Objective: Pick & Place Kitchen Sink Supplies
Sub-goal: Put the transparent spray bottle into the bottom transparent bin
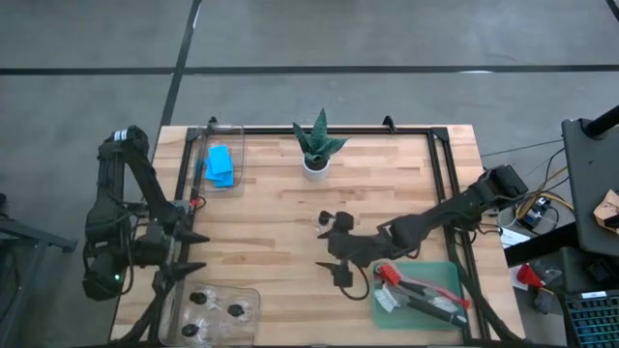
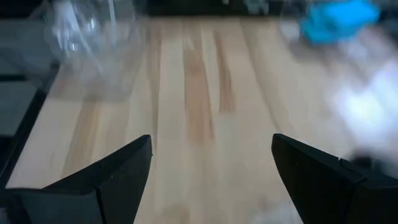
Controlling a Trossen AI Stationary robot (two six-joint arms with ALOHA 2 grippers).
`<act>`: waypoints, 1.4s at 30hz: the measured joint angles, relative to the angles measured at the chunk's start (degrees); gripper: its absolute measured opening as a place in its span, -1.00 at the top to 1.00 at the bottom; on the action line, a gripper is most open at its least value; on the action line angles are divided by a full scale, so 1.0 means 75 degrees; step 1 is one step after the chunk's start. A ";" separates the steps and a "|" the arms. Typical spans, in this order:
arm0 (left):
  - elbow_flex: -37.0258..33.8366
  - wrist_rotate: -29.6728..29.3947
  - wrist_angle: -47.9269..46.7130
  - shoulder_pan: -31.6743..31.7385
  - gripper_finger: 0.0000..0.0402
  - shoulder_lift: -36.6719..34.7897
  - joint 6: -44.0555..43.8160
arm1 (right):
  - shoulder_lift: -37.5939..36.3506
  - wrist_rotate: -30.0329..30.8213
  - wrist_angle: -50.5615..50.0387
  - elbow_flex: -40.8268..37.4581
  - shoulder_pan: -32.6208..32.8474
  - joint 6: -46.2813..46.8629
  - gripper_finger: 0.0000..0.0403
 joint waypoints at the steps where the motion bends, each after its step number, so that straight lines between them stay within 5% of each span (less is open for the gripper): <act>1: 0.0000 -0.0034 0.0038 0.0052 -0.52 0.0029 0.0089 | -0.0056 -0.0012 -0.0303 0.0000 0.0052 0.0265 -0.62; 7: 0.0000 0.0226 0.0476 0.0986 -0.52 0.0161 0.1130 | -0.0426 0.0099 -0.1336 -0.0009 0.0537 0.0922 -0.62; 17: -0.0003 0.3418 0.2827 0.4372 -0.52 0.0515 0.4290 | -0.0526 0.1474 -0.1285 -0.0071 0.1282 0.0814 -0.62; 23: 0.0000 0.5459 0.4180 0.6461 -0.50 0.0828 0.5784 | -0.0523 0.1695 -0.0942 -0.0412 0.1530 0.0872 -0.62; 28: -0.0003 0.7410 0.5022 0.7589 -0.49 0.1317 0.8144 | -0.0523 0.1694 -0.0674 -0.0768 0.1746 0.1099 -0.62; 42: 0.0255 0.9580 0.6448 0.9977 -0.49 0.2795 0.8688 | -0.0523 0.1935 -0.0381 -0.1360 0.1994 0.1709 -0.62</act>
